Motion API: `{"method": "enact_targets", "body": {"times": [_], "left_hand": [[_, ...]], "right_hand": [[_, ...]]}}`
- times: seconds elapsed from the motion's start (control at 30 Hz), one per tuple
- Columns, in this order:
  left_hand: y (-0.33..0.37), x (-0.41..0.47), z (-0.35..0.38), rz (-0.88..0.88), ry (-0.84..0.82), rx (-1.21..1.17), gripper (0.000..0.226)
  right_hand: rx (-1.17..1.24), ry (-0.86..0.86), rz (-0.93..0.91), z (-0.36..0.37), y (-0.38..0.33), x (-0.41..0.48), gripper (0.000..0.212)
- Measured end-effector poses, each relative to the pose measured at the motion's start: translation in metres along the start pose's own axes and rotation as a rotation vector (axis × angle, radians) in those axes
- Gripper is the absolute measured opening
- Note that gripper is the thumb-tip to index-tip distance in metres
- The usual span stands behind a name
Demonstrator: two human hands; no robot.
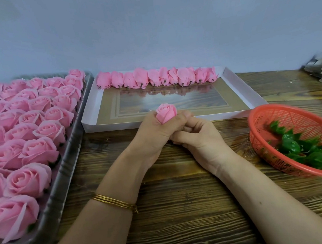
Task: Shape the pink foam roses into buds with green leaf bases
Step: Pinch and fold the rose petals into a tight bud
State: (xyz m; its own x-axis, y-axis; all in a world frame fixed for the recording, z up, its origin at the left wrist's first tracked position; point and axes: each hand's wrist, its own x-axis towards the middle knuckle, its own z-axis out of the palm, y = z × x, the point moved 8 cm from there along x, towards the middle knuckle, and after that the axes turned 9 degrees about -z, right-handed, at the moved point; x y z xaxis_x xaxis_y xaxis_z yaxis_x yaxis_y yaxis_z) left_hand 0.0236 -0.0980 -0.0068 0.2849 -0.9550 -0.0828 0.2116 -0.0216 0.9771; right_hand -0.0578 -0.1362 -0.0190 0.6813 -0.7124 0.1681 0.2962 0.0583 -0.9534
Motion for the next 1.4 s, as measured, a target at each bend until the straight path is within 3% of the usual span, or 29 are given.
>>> {"method": "enact_targets", "body": {"times": [0.13,0.27,0.57,0.73,0.8,0.93,1.0,1.13,1.4], "left_hand": [[-0.005,0.004,-0.003,0.020,0.049,-0.014,0.020],[-0.003,0.002,-0.001,0.037,0.030,-0.004,0.013],[0.005,-0.004,0.004,0.004,-0.010,0.051,0.044],[0.008,-0.006,-0.004,0.083,0.148,0.140,0.007],[0.009,-0.007,-0.005,0.130,0.221,0.214,0.011],[0.015,-0.010,-0.006,0.200,0.373,0.398,0.025],[0.016,-0.010,-0.002,0.217,0.362,0.487,0.034],[0.018,-0.012,0.004,0.260,0.316,0.622,0.019],[0.018,-0.010,0.005,0.271,0.311,0.649,0.013]], "right_hand": [[-0.139,0.084,-0.051,-0.005,-0.004,0.000,0.035],[-0.160,0.098,-0.083,-0.006,-0.006,-0.002,0.033],[0.065,-0.044,0.039,0.003,-0.003,-0.001,0.026],[0.160,0.025,0.112,-0.001,-0.004,0.000,0.042],[0.171,0.082,0.109,-0.005,-0.005,-0.001,0.038],[0.129,0.168,0.090,-0.011,-0.008,-0.002,0.055],[0.120,0.158,0.076,-0.009,-0.010,-0.002,0.050],[0.130,0.131,0.043,-0.005,-0.011,-0.003,0.045],[0.125,0.124,0.038,-0.005,-0.009,-0.002,0.040]]}}
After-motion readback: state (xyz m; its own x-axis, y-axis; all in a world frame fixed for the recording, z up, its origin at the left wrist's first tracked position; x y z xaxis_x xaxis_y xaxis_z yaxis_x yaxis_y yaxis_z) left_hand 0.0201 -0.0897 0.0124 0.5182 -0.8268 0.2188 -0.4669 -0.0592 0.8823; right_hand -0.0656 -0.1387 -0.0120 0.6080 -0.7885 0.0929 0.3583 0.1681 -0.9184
